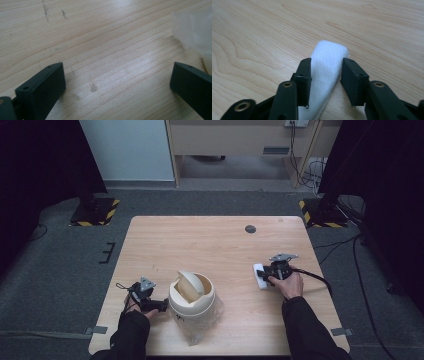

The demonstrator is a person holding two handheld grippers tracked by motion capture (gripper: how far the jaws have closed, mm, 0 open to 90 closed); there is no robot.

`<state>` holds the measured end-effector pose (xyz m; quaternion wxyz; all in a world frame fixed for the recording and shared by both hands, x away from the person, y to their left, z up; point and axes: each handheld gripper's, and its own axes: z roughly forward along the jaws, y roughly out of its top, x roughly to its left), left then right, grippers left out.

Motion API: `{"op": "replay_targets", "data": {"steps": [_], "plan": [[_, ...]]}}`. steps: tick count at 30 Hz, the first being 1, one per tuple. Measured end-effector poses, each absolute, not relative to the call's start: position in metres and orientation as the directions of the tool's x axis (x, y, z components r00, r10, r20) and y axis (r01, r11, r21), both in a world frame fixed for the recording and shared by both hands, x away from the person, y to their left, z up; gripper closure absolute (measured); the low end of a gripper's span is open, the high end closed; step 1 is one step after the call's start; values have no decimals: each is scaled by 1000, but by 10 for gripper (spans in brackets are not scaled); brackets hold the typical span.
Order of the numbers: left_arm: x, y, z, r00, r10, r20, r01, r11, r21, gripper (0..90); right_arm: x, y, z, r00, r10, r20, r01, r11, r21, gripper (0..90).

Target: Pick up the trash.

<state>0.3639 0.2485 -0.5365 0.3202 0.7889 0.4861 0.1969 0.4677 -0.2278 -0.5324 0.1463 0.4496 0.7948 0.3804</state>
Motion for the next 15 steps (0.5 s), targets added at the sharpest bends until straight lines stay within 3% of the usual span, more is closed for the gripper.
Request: {"op": "replay_targets", "data": {"steps": [10, 15], "plan": [[364, 249, -536, 450, 893, -1, 641, -322, 697, 0, 466, -226, -532, -545, 824, 156, 622, 273, 734, 806], [364, 249, -536, 450, 893, -1, 641, -322, 697, 0, 466, -228, -527, -536, 829, 159, 618, 257, 743, 833]]}}
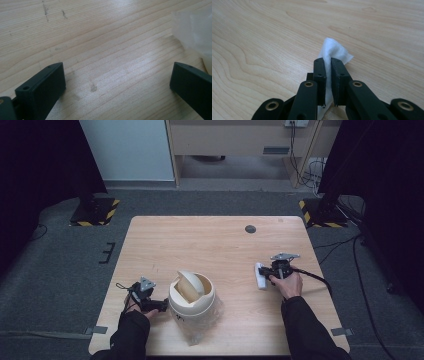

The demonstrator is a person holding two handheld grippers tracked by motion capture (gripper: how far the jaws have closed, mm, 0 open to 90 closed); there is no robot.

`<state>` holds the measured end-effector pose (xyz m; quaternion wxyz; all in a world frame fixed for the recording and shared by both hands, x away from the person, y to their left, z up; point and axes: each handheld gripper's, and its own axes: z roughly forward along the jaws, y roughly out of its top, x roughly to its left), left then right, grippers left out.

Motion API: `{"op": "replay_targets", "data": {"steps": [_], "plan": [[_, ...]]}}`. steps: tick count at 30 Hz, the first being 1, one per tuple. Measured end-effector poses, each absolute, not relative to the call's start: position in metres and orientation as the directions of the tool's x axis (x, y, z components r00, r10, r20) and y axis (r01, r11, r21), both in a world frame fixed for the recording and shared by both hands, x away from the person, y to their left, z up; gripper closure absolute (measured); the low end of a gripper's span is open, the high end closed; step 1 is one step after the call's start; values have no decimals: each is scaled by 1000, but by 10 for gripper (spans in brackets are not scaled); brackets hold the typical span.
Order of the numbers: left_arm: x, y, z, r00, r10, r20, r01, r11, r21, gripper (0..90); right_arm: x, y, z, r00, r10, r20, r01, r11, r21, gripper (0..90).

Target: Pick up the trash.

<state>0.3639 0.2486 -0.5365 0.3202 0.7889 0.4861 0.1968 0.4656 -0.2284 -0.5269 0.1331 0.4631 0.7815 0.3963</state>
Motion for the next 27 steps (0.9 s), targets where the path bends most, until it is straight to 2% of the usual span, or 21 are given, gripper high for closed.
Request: {"op": "replay_targets", "data": {"steps": [7, 16, 27], "plan": [[364, 249, -536, 450, 893, -1, 641, -322, 697, 0, 463, -233, -513, -543, 822, 171, 575, 215, 789, 836], [364, 249, -536, 450, 893, 0, 641, -323, 697, 0, 455, -238, -485, -558, 808, 191, 473, 120, 873, 836], [364, 249, -536, 450, 893, -1, 641, -322, 697, 0, 448, -245, -461, -564, 802, 199, 394, 49, 918, 836]]}}
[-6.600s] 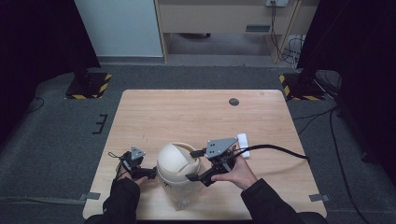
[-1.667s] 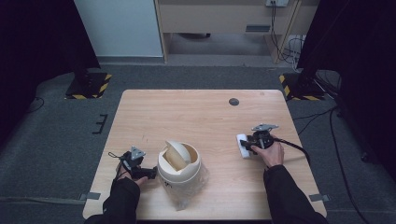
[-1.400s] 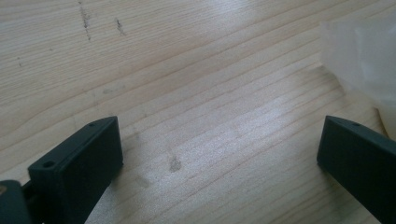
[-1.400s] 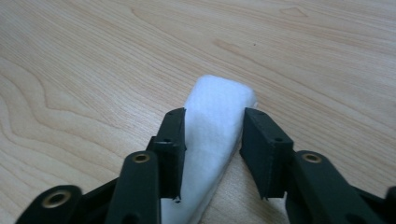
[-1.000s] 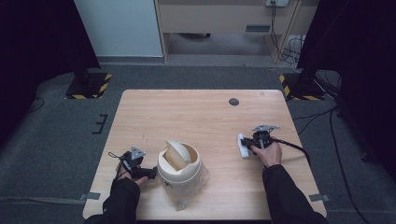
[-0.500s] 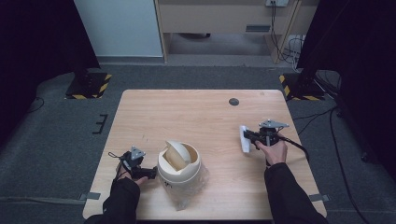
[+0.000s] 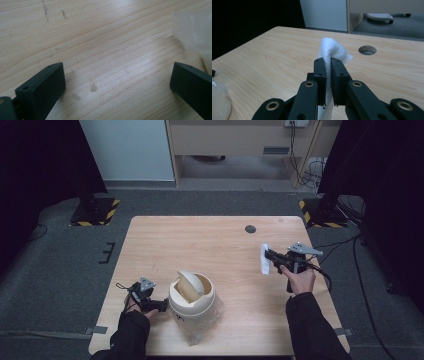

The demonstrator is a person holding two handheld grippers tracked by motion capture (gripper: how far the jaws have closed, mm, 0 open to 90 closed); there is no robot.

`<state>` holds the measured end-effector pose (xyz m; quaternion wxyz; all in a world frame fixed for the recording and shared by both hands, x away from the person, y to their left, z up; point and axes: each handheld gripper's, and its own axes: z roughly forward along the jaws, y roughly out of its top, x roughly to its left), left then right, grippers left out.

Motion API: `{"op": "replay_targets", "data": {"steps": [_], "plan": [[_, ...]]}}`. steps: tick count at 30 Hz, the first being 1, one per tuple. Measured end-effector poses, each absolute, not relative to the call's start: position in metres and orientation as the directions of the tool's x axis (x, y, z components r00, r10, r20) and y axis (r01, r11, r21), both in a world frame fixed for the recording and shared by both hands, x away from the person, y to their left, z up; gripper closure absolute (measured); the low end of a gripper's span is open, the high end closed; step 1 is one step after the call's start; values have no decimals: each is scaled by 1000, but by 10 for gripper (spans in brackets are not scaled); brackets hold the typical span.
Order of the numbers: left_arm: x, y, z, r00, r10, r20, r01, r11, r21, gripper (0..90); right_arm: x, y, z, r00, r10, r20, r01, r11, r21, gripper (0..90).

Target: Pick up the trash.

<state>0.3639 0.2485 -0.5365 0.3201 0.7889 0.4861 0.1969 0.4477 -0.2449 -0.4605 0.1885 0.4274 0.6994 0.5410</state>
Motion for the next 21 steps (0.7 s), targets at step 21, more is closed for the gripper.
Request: {"op": "replay_targets", "data": {"steps": [21], "plan": [[364, 249, -536, 450, 893, -1, 641, -322, 697, 0, 435, -242, -419, -606, 777, 170, 267, -3, 964, 836]]}}
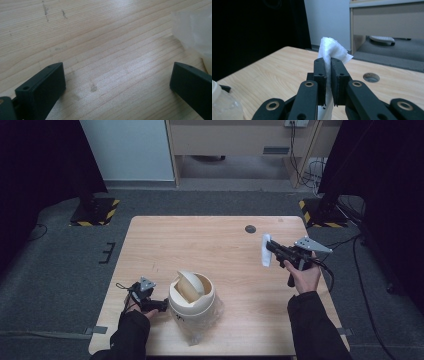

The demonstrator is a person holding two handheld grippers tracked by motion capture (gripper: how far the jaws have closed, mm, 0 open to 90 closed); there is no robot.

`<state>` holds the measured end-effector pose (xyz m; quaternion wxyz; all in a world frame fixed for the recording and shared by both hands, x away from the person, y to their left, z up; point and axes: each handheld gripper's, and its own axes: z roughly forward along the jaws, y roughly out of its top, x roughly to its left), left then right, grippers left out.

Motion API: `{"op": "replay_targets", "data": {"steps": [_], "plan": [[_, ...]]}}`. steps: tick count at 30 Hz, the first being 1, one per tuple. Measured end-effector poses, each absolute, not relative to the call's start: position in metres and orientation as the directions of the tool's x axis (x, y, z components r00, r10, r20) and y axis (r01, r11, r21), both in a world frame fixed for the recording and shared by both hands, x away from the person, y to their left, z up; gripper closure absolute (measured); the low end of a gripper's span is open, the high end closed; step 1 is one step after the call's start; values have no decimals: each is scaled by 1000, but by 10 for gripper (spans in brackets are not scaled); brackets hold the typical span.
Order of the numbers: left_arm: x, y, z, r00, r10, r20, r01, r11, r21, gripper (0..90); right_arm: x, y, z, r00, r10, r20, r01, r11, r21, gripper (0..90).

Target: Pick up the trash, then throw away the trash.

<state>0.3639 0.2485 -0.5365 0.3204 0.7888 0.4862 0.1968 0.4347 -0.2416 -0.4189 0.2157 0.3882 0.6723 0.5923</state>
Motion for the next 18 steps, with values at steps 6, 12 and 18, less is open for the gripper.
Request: {"op": "replay_targets", "data": {"steps": [6, 12, 18], "plan": [[364, 249, -536, 450, 893, -1, 641, -322, 697, 0, 429, -240, -402, -625, 764, 160, 220, -25, 975, 836], [364, 249, -536, 450, 893, -1, 641, -322, 697, 0, 422, -236, -384, -652, 744, 148, 170, -47, 984, 836], [364, 249, -536, 450, 893, -1, 641, -322, 697, 0, 415, -229, -370, -681, 720, 135, 130, -62, 989, 836]]}}
